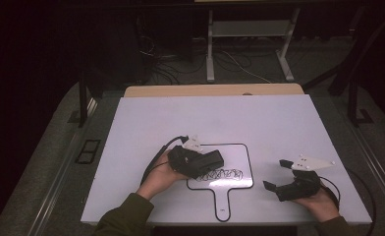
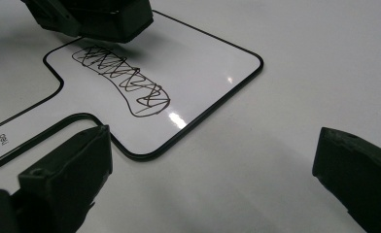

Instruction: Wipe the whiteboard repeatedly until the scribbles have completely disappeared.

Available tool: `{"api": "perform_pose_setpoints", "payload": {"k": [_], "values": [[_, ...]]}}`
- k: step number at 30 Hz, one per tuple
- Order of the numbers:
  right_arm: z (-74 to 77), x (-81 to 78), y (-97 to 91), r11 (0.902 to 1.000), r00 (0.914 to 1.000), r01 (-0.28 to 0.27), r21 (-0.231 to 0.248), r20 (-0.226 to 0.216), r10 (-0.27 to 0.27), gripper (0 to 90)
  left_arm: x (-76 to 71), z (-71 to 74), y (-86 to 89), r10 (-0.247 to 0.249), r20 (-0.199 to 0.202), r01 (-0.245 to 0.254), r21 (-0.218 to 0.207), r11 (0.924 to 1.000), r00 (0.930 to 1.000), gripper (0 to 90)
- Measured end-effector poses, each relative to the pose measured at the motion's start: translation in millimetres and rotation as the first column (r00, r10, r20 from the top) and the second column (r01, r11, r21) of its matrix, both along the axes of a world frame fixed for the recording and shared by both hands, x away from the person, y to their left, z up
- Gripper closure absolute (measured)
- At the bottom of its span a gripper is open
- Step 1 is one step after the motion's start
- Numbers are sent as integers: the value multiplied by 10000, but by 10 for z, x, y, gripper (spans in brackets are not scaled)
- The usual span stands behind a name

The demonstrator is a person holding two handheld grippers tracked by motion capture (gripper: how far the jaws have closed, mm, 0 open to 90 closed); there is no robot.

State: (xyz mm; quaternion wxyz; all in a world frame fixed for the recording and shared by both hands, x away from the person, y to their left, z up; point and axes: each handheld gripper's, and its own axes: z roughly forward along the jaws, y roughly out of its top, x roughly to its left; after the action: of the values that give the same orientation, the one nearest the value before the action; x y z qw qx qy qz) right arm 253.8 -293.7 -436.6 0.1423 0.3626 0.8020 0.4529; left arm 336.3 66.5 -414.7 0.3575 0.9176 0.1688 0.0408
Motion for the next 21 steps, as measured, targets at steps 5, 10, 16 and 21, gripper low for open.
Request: {"api": "perform_pose_setpoints", "payload": {"k": [5, 10, 16, 21], "values": [[-1, 0, -7, 10000, 10000, 13, 4, 19, -13, 0, 59, -14, -37, 39, 292, -51, 401, 9992, 9996, 393], [1, -2, -4, 10000, 10000, -4, -7, 26, 4, 0, 45, -44, -87, 280, 900, -372, 1021, 9941, 9956, 394], [2, -6, 2, 10000, 10000, -15, -37, 29, 16, 0, 23, -54, -107, 271, 1214, -429, 1294, 9907, 9922, 394], [2, -7, 5, 10000, 10000, -26, -36, 33, 26, 0, 23, -89, -115, 261, 1302, -450, 1438, 9886, 9911, 394]]}}
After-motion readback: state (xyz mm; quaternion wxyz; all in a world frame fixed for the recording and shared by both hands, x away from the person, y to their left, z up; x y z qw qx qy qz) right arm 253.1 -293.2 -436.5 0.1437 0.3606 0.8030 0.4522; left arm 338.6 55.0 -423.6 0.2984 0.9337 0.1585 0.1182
